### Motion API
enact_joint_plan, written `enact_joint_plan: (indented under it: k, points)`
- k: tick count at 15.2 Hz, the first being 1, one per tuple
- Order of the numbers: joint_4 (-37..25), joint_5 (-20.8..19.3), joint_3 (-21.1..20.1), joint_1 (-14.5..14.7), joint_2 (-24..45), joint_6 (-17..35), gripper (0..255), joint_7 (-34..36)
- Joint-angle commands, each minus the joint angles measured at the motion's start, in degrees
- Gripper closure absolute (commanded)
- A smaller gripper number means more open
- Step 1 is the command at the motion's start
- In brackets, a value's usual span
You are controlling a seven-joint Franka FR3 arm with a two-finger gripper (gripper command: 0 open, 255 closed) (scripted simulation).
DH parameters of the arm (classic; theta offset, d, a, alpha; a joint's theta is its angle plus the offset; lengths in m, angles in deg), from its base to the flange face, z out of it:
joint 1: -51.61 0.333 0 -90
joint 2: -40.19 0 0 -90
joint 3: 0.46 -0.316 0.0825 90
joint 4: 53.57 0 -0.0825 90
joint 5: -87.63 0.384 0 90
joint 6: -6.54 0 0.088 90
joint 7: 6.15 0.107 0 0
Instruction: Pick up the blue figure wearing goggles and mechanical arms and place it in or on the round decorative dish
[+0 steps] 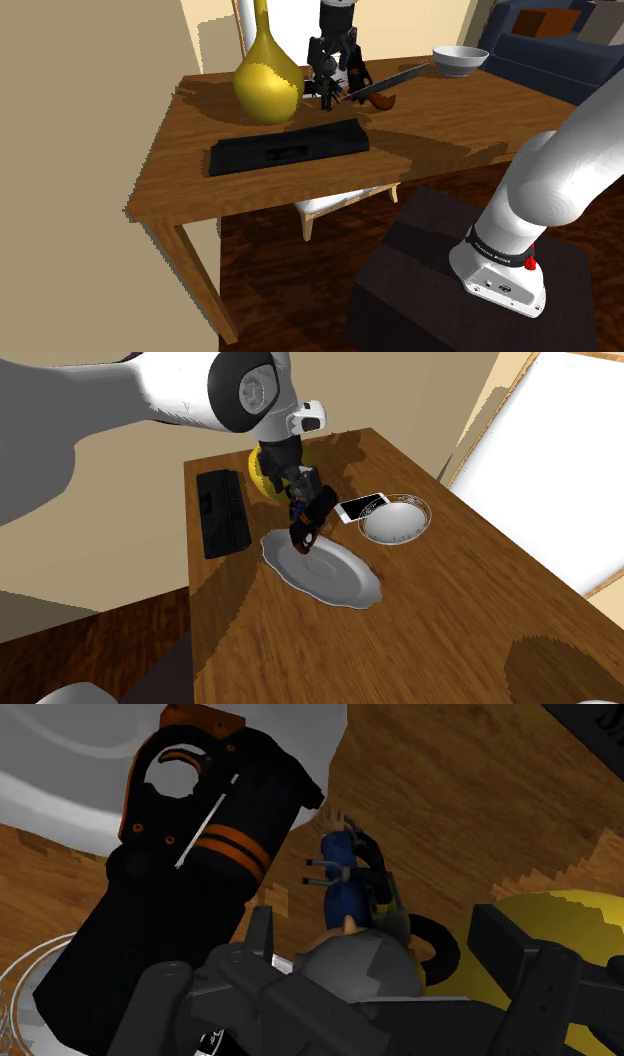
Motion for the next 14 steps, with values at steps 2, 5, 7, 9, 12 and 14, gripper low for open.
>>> enact_joint_plan:
  k: [2, 5, 7, 9, 12, 14]
  points:
    - [0.74, -0.01, 0.35, -0.46, 0.61, -4.08, 0, -0.07]
    - [0.74, 0.02, 0.27, -0.56, 0.61, -4.08, 0, -0.09]
    - [-0.88, -0.12, 0.07, -0.52, 2.28, -4.06, 255, 0.21]
    - [-0.03, -0.04, 0.26, -0.6, 1.52, -3.95, 255, -0.06]
    - [-0.94, -0.06, 0.71, -0.87, 1.51, -4.83, 255, -0.84]
    - [-0.73, -0.02, 0.64, -0.81, 1.08, -5.03, 255, -0.76]
